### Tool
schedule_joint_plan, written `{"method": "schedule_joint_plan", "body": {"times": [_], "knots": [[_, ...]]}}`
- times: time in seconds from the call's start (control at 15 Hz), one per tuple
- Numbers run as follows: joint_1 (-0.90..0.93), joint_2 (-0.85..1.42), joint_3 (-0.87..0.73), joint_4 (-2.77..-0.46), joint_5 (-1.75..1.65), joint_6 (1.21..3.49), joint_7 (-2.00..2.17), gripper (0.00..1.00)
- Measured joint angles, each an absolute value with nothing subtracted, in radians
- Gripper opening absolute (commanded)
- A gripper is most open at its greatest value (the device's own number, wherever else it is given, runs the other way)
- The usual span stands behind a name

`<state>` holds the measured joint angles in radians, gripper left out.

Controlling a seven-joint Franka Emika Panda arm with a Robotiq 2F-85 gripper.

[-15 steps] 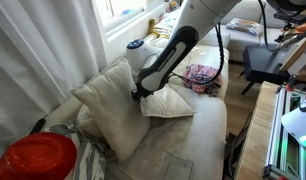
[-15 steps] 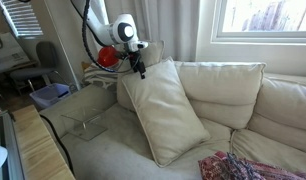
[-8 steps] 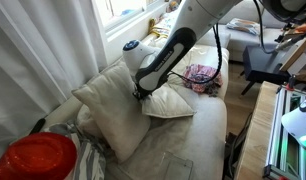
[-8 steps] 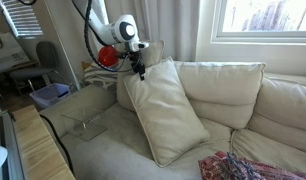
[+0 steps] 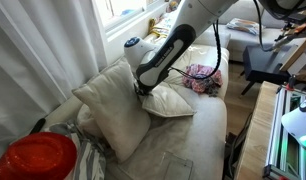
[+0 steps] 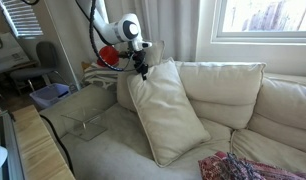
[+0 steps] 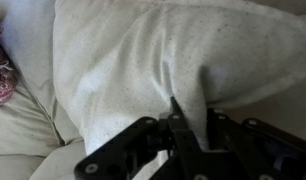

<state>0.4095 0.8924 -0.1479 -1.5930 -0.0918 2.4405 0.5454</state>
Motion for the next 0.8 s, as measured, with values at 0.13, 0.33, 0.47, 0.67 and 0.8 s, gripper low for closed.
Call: {"method": "schedule_joint_plan", "body": {"times": [0.13, 0.33, 0.47, 0.67, 0.8], "knots": [[0.392, 0.868, -0.150, -1.609, -0.115, 2.445, 0.479, 0.05], [0.366, 0.789, -0.168, -1.662, -0.188, 2.444, 0.380, 0.05], [0.346, 0.718, -0.186, -1.715, -0.248, 2.435, 0.319, 0.05], [0.313, 0.616, -0.221, -1.793, -0.353, 2.420, 0.261, 0.05], [0.292, 0.553, -0.249, -1.836, -0.439, 2.404, 0.253, 0.05]]}}
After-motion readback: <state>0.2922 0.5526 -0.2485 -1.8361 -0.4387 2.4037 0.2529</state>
